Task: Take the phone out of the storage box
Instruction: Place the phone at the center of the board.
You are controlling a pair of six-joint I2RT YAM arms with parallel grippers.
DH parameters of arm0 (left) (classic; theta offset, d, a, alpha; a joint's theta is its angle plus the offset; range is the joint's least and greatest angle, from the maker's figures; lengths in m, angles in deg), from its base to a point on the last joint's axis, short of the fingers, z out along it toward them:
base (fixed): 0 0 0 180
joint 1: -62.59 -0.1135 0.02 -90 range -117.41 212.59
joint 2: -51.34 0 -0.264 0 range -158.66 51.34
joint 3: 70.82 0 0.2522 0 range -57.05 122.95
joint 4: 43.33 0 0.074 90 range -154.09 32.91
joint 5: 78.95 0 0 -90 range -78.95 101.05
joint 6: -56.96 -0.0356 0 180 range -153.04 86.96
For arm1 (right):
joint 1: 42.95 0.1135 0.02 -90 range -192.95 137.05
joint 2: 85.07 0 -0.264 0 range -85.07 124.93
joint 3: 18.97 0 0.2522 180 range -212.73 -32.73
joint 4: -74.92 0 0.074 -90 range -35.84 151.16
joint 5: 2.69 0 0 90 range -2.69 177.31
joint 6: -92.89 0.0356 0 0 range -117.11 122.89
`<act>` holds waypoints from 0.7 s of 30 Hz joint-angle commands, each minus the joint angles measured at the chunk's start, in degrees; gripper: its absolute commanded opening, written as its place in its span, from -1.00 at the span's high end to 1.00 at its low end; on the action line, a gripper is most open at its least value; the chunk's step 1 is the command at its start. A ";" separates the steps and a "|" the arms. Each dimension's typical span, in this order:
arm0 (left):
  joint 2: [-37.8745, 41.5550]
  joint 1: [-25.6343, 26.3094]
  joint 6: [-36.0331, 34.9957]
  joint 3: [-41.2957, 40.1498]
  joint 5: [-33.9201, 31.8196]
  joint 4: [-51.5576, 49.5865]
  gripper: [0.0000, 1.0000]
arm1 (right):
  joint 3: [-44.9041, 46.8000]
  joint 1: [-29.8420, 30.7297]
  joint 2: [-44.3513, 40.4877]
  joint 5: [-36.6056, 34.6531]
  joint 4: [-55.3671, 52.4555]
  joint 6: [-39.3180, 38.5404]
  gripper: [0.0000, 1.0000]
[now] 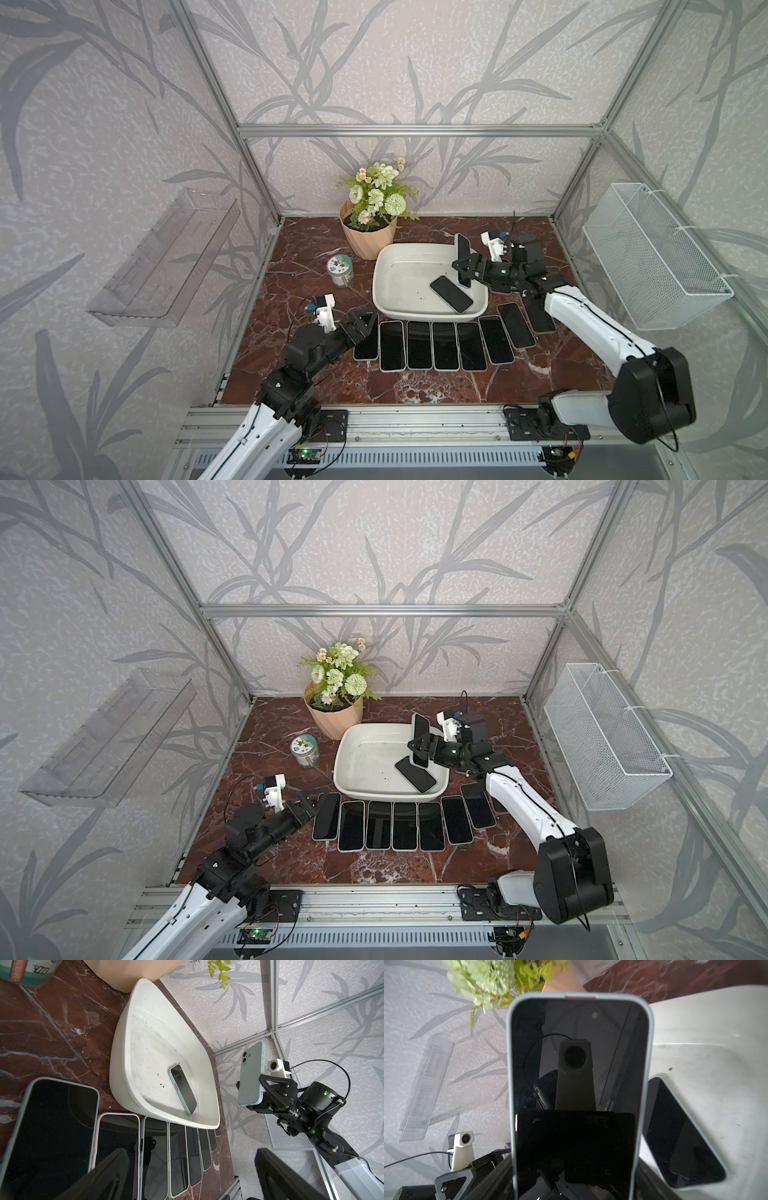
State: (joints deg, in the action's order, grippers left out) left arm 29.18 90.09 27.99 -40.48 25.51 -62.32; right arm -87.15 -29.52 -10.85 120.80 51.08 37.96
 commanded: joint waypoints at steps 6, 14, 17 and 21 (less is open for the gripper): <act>1.56 0.26 0.31 -3.12 -0.31 4.21 -1.00 | 2.88 -7.23 -8.23 -14.68 -12.09 -7.39 -0.43; 1.51 0.26 -2.89 -3.00 0.04 3.65 -1.00 | 4.09 -8.18 -9.12 -25.31 -15.58 -11.80 -0.47; -0.03 0.27 -3.97 -2.63 0.61 4.14 -1.00 | 4.00 -8.50 -7.98 -27.16 -16.23 -12.13 -0.48; -6.50 0.26 -5.11 -0.98 3.23 7.37 -1.00 | 2.63 -8.59 -6.37 -28.89 -16.66 -12.52 -0.48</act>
State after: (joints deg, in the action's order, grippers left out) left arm 26.19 90.27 25.26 -43.30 26.47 -58.21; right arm -82.88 -37.78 -17.85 94.86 33.83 26.81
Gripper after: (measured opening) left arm 0.999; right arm 0.792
